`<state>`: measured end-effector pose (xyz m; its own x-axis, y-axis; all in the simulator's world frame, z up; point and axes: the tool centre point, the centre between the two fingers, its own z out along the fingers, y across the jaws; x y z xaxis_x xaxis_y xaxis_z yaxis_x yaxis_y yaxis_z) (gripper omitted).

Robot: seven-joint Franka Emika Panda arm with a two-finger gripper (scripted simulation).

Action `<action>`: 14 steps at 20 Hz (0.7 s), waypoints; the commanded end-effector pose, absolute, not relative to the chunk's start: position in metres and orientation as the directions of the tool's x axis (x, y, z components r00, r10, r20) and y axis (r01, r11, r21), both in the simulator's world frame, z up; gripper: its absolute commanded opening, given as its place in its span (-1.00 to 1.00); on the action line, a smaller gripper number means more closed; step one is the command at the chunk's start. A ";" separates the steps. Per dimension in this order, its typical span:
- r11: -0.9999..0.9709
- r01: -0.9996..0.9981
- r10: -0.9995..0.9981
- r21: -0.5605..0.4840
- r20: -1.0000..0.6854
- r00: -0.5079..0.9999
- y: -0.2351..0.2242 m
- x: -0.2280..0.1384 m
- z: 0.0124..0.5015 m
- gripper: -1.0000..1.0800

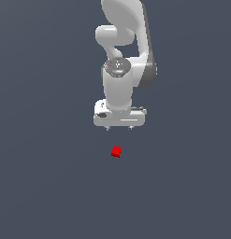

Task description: Pick up the red cube and move it to a goal position.

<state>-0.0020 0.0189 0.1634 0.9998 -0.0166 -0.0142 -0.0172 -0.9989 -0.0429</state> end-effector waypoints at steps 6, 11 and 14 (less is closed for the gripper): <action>-0.999 -0.028 -0.027 -0.041 -0.014 1.000 0.019 0.000 0.156 0.92; -0.998 -0.058 -0.058 -0.034 -0.012 0.998 0.018 0.007 0.135 0.92; -0.996 -0.085 -0.085 -0.028 -0.010 0.996 0.017 0.012 0.117 0.92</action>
